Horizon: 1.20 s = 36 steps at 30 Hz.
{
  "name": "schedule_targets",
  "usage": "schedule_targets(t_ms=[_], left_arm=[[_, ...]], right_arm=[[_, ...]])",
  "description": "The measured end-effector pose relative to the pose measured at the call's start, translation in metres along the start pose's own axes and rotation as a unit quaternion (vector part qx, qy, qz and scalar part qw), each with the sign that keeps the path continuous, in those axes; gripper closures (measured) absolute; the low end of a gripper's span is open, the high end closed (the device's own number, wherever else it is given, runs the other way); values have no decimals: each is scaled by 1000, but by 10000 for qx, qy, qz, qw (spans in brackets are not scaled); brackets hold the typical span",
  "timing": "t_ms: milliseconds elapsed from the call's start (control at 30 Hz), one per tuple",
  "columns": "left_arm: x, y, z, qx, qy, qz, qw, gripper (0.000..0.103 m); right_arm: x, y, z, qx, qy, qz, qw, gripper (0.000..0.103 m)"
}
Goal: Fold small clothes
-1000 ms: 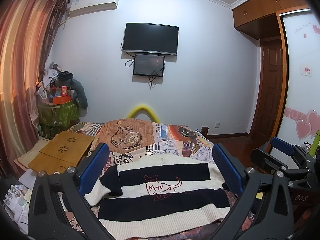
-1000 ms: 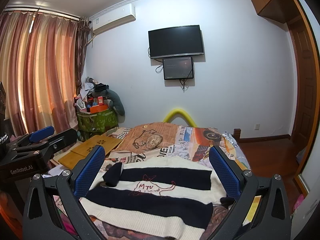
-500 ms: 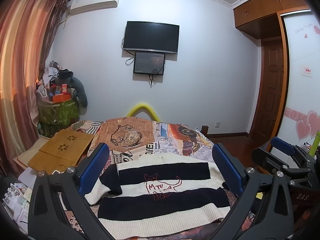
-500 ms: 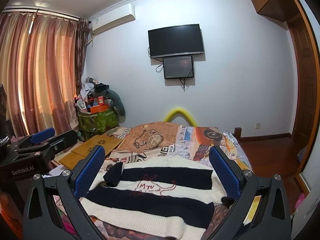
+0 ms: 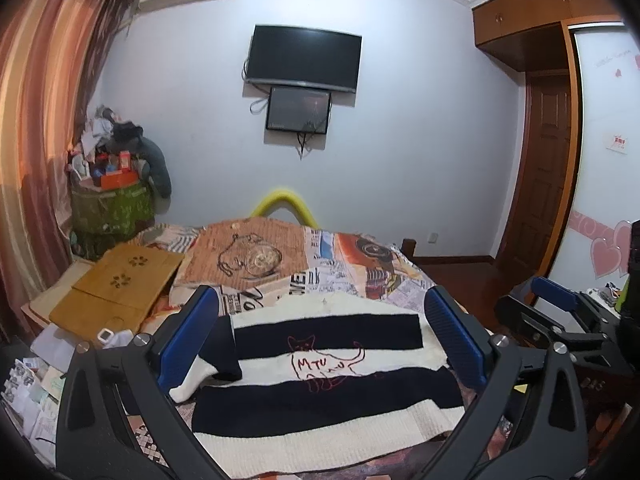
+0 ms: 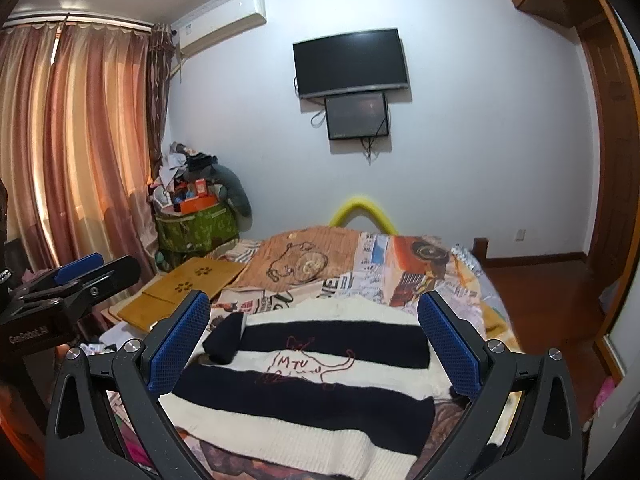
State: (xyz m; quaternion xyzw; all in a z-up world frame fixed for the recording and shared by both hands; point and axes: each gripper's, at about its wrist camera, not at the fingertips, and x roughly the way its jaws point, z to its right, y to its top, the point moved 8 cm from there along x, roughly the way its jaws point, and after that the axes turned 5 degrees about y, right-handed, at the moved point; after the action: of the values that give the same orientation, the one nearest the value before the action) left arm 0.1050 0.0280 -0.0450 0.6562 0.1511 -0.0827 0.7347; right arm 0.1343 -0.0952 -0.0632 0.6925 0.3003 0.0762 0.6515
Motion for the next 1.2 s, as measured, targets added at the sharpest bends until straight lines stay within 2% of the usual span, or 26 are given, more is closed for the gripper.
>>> schedule_targets(t_ms=[133,200,300,467,600,700,833,967,1033,1100,1200], left_arm=[[22,-7,-34,-219,457,-152,9986,0],[36,-13,-59,-276,813,-289,9959,0],[57,-25,-96,-419,1145,-540,9911,0],[103,-56,-157,-689,1421,-1224,9798,0],[150,-85,-192,-880,1394,-1926,9673,0],[188,-96,-200,-750,1345,-2308,9607,0],[236,-100,-199,-420,1352,-2595,9553,0],[294,-108,-188,-270,1103,-3010,9468,0],[316,-112,-184,-113,1123,-3144,9426,0],[342,-119,-181,125,1158,-3283,9373,4],[367,-133,-181,270,1152,-3542,9277,13]], right_arm=[[29,-6,7,22,27,-261,9997,0],[47,-11,11,-31,23,-411,9991,0],[71,-18,16,-54,50,-608,9981,0],[122,-36,26,-163,122,-1175,9929,0],[162,-52,45,-256,98,-1674,9855,0],[195,-60,68,-327,-23,-2043,9784,1],[230,-66,100,-244,-172,-2424,9697,2],[260,-72,130,-56,-222,-2738,9615,3],[275,-75,144,25,-234,-2891,9570,4],[291,-79,154,94,-239,-3004,9535,5],[313,-91,168,235,-190,-3288,9439,19]])
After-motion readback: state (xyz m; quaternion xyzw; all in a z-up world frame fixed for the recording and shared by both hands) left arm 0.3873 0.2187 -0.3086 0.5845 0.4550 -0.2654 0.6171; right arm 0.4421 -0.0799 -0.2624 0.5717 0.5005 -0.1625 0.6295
